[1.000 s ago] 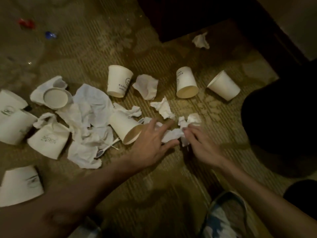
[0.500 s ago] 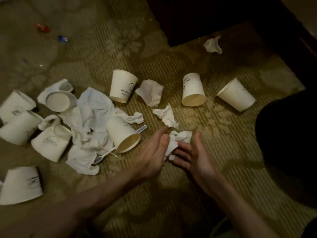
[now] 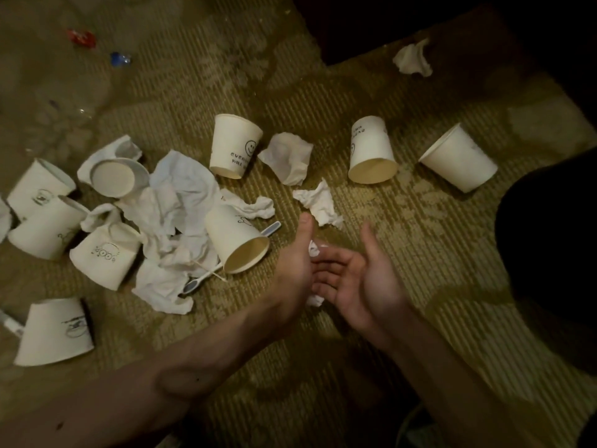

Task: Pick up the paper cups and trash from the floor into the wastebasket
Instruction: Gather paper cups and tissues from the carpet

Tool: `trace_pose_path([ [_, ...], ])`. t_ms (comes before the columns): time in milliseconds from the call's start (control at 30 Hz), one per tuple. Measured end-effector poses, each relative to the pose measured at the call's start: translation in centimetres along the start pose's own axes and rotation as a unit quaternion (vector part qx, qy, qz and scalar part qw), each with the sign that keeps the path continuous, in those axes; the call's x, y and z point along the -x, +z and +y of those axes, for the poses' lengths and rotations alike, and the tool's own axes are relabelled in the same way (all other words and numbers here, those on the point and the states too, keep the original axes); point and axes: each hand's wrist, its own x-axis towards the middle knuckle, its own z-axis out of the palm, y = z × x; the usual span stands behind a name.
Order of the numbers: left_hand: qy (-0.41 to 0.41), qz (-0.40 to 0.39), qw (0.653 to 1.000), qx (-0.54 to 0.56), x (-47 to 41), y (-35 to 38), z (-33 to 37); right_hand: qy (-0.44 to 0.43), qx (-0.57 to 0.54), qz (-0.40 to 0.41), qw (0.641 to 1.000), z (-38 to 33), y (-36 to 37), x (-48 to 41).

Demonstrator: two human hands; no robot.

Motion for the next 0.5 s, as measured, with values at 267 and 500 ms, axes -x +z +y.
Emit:
trace_pose_path([
  [267, 0.185, 0.086, 0.954, -0.221, 0.1, -2.7, 1.8, -0.085, 0.259, 0.093, 0.958, -2.7, -0.4, -2.9],
  [500, 0.230, 0.112, 0.908, -0.333, -1.2, -3.9, 2.0, -0.220, 0.687, 0.113, 0.684, -4.4, -1.2, -7.7],
])
